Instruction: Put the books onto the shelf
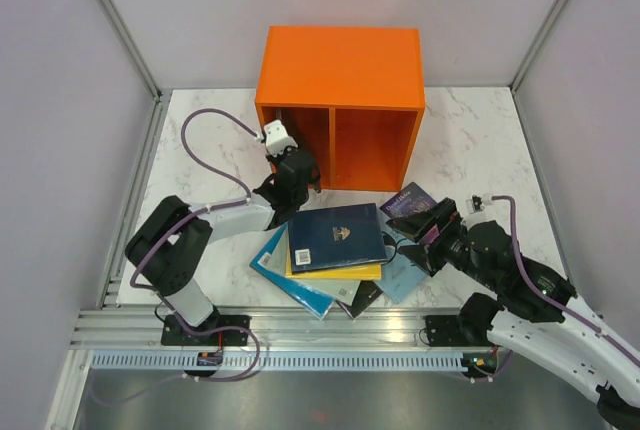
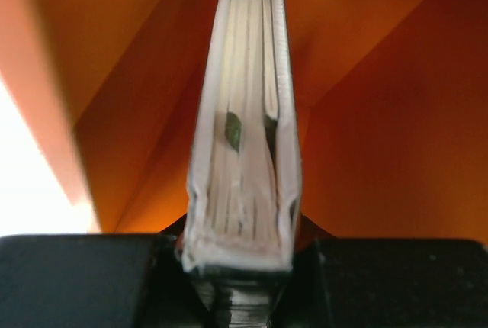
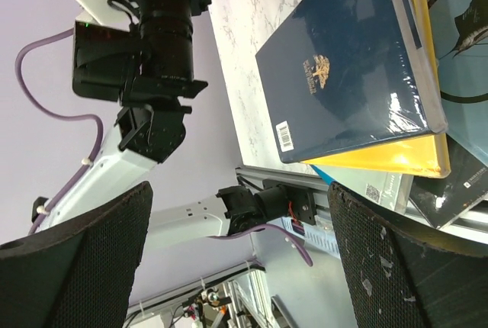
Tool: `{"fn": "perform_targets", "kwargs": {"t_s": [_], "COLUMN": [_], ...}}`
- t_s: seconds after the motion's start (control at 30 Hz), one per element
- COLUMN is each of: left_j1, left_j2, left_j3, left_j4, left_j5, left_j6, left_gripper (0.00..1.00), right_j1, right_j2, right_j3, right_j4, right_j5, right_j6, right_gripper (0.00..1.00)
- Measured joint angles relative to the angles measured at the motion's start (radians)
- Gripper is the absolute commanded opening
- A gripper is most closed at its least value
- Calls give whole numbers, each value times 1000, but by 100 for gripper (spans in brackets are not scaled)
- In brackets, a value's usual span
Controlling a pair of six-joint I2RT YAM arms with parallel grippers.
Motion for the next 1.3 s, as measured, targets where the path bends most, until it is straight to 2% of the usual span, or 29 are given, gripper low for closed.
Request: {"fn": "perform_targets", "kwargs": {"t_s": [0.3, 0.33, 0.5, 0.57, 0.6, 0.63, 0.8, 1.0, 1.17, 1.3], "left_j1": [-7, -7, -5, -2, 3, 10, 37, 68, 77, 82], "left_j2": [159, 173, 233, 241, 243, 243, 230, 125, -5, -123], "left_j3": [99, 112, 153, 153, 153, 153, 143, 87, 47, 24], "left_j4": [90, 94, 138, 147, 146, 145, 137, 84, 5, -81], "left_j5": [-95, -102, -123, -123, -124, -127, -109, -18, 55, 98], "left_j6": [-2, -2, -5, -6, -8, -11, -35, -58, -74, -76], "left_gripper": [3, 5, 27, 33, 46, 53, 77, 88, 99, 100], "right_j1": [0, 0, 0, 0, 0, 0, 0, 0, 0, 0], "right_j2": [-150, -166, -250, -269, -278, -283, -305, -300, -231, -103], "right_j3": [-78, -84, -99, -106, -111, -114, -146, -195, -227, -226], "right_j4": [-22, -24, -56, -68, -73, -77, -83, -81, -32, 33], "right_j5": [14, 21, 62, 78, 86, 92, 120, 135, 130, 125], "right_j6": [8, 12, 39, 49, 56, 61, 95, 119, 113, 68], "right_gripper": [98, 98, 98, 98, 98, 98, 98, 98, 98, 98]}}
